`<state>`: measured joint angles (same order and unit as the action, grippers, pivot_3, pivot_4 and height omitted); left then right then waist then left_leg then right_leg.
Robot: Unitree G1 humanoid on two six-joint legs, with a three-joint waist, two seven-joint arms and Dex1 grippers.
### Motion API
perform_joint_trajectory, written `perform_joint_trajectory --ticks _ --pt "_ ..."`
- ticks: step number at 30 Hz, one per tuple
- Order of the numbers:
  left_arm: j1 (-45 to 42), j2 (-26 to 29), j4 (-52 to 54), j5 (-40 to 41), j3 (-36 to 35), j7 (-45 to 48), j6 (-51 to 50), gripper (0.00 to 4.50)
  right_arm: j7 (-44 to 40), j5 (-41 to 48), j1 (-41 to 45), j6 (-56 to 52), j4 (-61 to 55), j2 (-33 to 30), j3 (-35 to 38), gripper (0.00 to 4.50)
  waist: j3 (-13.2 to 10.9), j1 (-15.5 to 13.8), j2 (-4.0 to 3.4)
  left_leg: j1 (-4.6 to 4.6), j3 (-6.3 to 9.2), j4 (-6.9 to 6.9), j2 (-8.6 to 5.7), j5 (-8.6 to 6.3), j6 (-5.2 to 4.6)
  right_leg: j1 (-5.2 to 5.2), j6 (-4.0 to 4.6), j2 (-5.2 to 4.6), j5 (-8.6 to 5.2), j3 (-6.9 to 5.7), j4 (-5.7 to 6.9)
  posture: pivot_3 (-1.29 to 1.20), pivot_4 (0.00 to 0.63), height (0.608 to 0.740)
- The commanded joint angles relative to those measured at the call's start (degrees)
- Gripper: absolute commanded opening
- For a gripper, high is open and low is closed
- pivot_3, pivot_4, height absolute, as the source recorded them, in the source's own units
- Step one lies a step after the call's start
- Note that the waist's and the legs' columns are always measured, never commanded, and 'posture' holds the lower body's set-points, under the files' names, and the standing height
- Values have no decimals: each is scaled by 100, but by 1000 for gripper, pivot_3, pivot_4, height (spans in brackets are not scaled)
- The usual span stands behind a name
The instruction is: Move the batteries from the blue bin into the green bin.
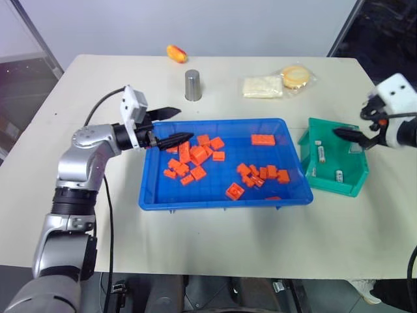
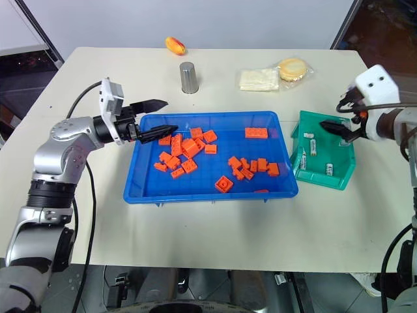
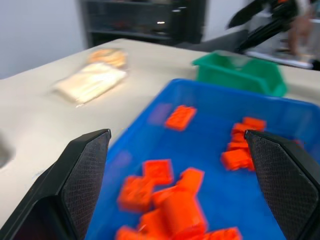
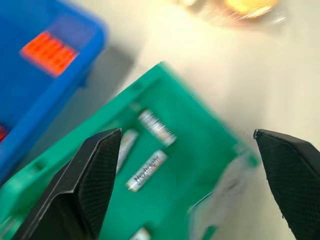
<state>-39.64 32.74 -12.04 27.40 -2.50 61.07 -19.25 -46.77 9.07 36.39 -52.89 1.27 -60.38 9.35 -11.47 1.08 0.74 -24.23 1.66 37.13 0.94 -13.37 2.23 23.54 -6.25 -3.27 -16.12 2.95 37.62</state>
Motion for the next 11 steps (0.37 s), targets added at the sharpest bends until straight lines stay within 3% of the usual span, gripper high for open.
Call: perform_joint_trajectory --ticks 1,11 --pt "52 250 189 -83 -572 -487 140 4500 509 -142 396 641 746 31 361 4477 0 3 0 0 -2 0 0 0 0 1 0 -1 0 0 0 0 150 740" --pt "1789 839 876 -454 -2114 -2081 327 4500 2144 -376 62 2830 3060 162 1192 4477 0 2 0 0 -7 -5 -1 0 0 1 0 -8 0 0 -4 0 150 740"
